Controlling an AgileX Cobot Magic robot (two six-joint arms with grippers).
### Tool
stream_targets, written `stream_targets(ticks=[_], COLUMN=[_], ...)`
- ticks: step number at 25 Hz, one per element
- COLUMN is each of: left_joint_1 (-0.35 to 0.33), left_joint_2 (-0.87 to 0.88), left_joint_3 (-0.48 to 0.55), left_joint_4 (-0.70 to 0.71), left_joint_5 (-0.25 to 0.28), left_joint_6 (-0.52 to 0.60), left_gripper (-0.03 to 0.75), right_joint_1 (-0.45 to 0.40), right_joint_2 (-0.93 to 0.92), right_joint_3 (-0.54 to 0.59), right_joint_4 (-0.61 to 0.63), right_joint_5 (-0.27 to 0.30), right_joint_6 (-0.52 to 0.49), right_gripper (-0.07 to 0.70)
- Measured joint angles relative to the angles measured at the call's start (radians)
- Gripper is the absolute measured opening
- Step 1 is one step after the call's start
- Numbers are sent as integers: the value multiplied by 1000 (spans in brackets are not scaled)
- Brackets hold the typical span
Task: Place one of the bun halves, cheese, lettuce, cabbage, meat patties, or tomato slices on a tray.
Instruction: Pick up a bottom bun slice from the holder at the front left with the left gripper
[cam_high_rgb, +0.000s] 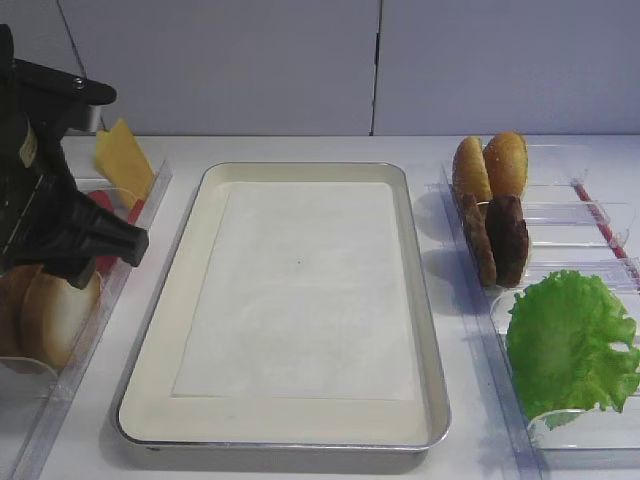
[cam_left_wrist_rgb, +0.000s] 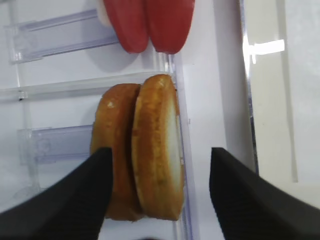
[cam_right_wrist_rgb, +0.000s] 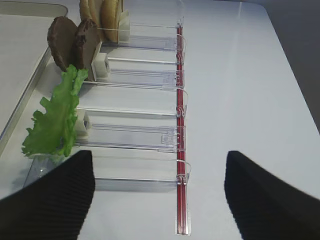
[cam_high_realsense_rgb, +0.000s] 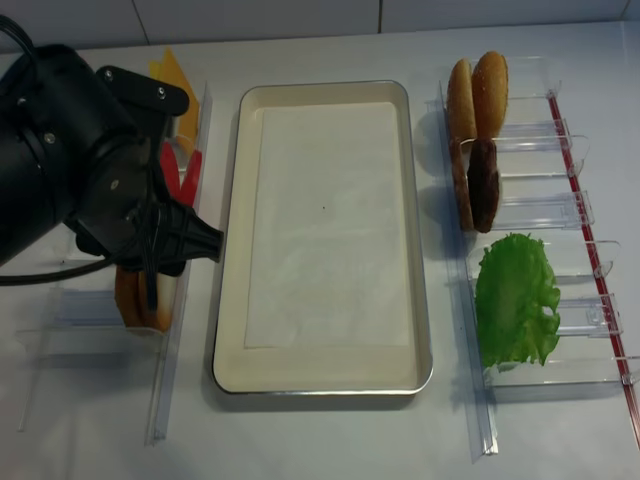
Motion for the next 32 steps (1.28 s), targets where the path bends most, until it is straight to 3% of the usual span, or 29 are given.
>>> stream_targets(ticks=[4, 23, 32], left_joint_1=[0, 0, 0], left_joint_2=[0, 0, 84], left_joint_3=[0, 52, 52], left_joint_4=[-32, -35, -35], left_joint_5=[-28, -66, -68], left_joint_6=[15, 37, 40], left_gripper=[435, 435, 435], right_joint_1=[0, 0, 0], right_joint_2=[0, 0, 0], right_joint_3=[0, 0, 0], right_joint_4=[0, 0, 0], right_joint_5=[0, 0, 0], right_joint_6=[0, 0, 0], right_gripper=[544, 544, 544])
